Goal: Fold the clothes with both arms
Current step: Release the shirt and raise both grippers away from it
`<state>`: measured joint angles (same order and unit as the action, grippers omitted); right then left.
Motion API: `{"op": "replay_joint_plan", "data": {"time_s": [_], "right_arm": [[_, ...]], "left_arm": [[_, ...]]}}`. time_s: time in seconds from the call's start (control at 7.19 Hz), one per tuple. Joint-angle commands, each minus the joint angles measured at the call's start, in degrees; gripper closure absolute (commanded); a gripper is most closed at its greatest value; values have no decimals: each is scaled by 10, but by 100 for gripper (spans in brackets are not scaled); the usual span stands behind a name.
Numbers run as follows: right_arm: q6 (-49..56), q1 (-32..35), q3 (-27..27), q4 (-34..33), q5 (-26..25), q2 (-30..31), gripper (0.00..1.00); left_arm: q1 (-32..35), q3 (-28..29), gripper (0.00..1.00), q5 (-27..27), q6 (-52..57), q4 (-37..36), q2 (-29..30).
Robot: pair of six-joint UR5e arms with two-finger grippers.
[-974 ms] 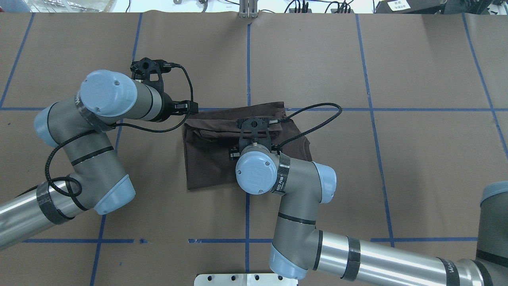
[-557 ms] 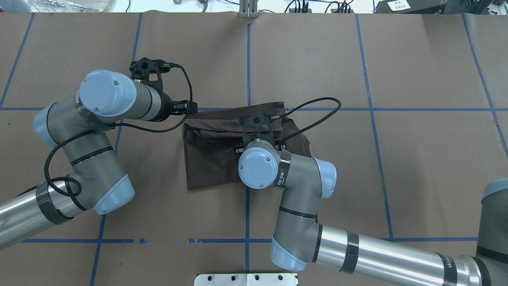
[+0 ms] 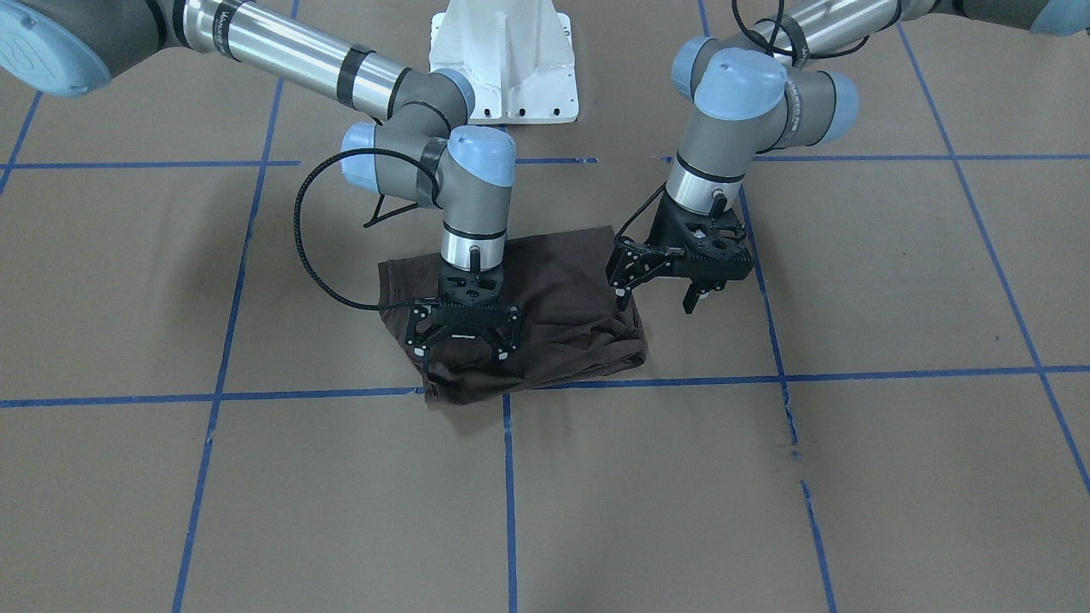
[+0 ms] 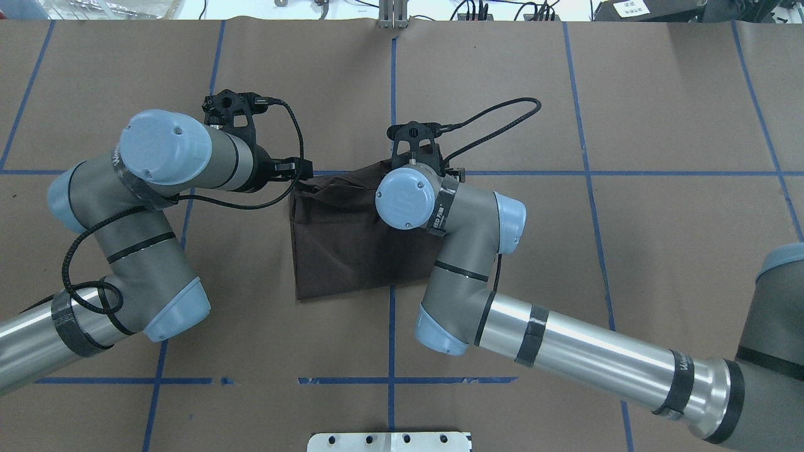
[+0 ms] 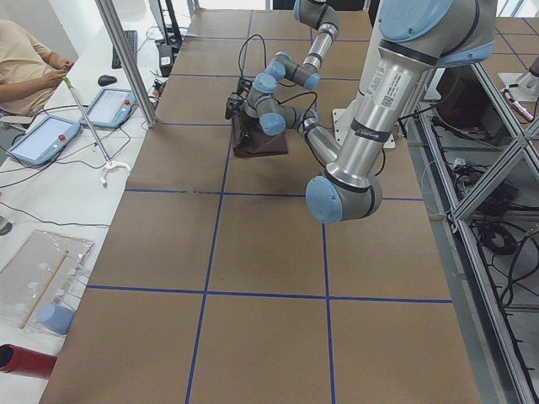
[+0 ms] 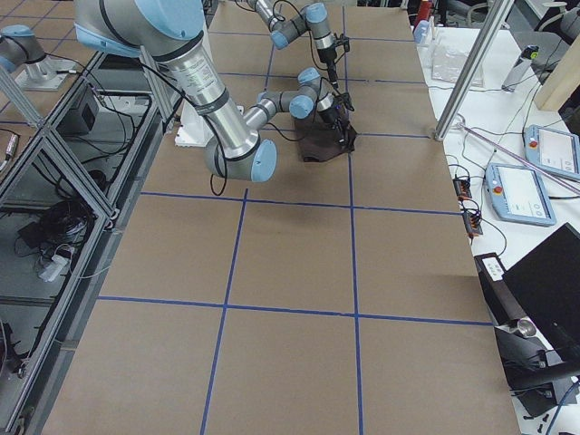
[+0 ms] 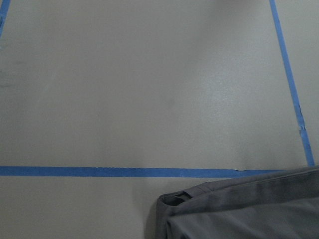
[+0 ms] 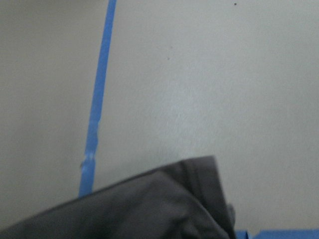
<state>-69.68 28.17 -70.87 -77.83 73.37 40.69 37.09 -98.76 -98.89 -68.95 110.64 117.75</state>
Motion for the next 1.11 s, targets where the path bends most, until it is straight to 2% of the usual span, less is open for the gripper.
{"op": "replay_joint_plan", "data": {"time_s": [0.0, 0.28, 0.42, 0.7, 0.97], "right_arm": [[0, 59, 82, 9, 24, -51, 0], [2, 135, 74, 36, 174, -60, 0], [14, 141, 35, 33, 207, -46, 0], [30, 140, -63, 31, 219, 27, 0], [33, 139, -85, 31, 222, 45, 0]], "left_arm": [[0, -13, 0, -1, -5, -1, -8], [-6, -3, 0, -1, -23, -9, 0], [-31, 19, 0, 1, -37, -9, 12], [-53, 88, 0, 7, -84, -9, 61], [-83, 96, 0, 32, -96, -8, 61]]}}
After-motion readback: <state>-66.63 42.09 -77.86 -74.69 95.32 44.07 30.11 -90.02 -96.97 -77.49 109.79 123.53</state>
